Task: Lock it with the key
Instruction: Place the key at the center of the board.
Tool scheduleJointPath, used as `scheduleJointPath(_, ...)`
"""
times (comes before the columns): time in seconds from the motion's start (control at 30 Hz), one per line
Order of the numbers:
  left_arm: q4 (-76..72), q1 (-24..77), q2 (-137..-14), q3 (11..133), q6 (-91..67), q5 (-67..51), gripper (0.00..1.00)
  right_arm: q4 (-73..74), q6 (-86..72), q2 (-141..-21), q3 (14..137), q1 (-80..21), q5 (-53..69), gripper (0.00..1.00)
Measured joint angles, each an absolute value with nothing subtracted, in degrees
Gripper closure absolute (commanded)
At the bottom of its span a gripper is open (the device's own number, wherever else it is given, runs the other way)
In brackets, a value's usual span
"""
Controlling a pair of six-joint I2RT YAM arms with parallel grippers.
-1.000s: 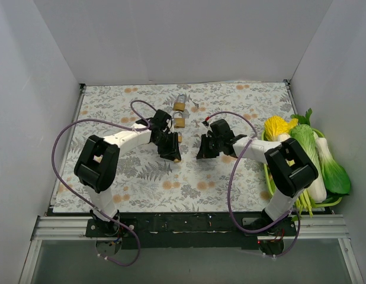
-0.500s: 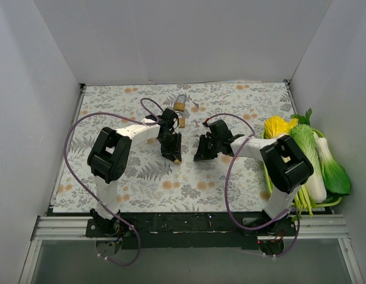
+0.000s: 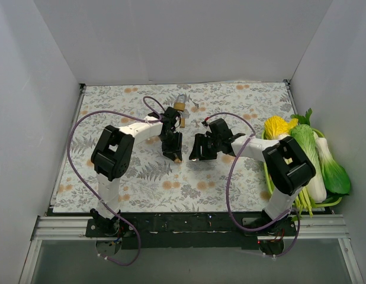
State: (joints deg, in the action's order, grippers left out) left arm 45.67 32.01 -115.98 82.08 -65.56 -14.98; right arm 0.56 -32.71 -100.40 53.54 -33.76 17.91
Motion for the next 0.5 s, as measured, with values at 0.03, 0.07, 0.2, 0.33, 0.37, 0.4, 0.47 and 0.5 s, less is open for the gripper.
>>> scheduleJointPath(0.03, 45.84, 32.01, -116.07, 82.24, -65.60, -14.87, 0.62, 1.02, -32.38, -99.92, 53.54, -33.76, 17.74, 0.23)
scheduleJointPath(0.07, 45.93, 32.01, -116.18, 82.35, -65.65, -14.57, 0.60, 1.67, -32.16, -99.37, 53.54, -33.71, 17.74, 0.20)
scheduleJointPath(0.2, 45.80, 32.03, -116.33, 82.59, -65.91, -14.37, 0.46, 4.16, -30.37, -97.03, 53.54, -33.36, 16.71, 0.11)
scheduleJointPath(0.33, 45.56, 32.29, -116.33, 83.00, -66.30, -14.90, 0.39, 5.10, -28.82, -94.17, 53.54, -32.99, 16.29, 0.09)
scheduleJointPath(0.37, 45.50, 32.38, -116.33, 83.07, -66.35, -14.98, 0.39, 5.17, -28.49, -93.54, 53.54, -32.95, 16.25, 0.09)
scheduleJointPath(0.4, 45.50, 32.42, -116.33, 83.18, -66.32, -15.07, 0.39, 5.17, -27.92, -92.64, 53.54, -32.80, 16.23, 0.08)
scheduleJointPath(0.47, 45.56, 32.45, -116.36, 83.29, -66.28, -15.07, 0.36, 5.17, -26.79, -91.35, 53.54, -32.62, 16.23, 0.08)
scheduleJointPath(0.5, 45.60, 32.45, -116.36, 83.35, -66.28, -15.07, 0.34, 5.19, -26.33, -90.89, 53.56, -32.62, 16.21, 0.07)
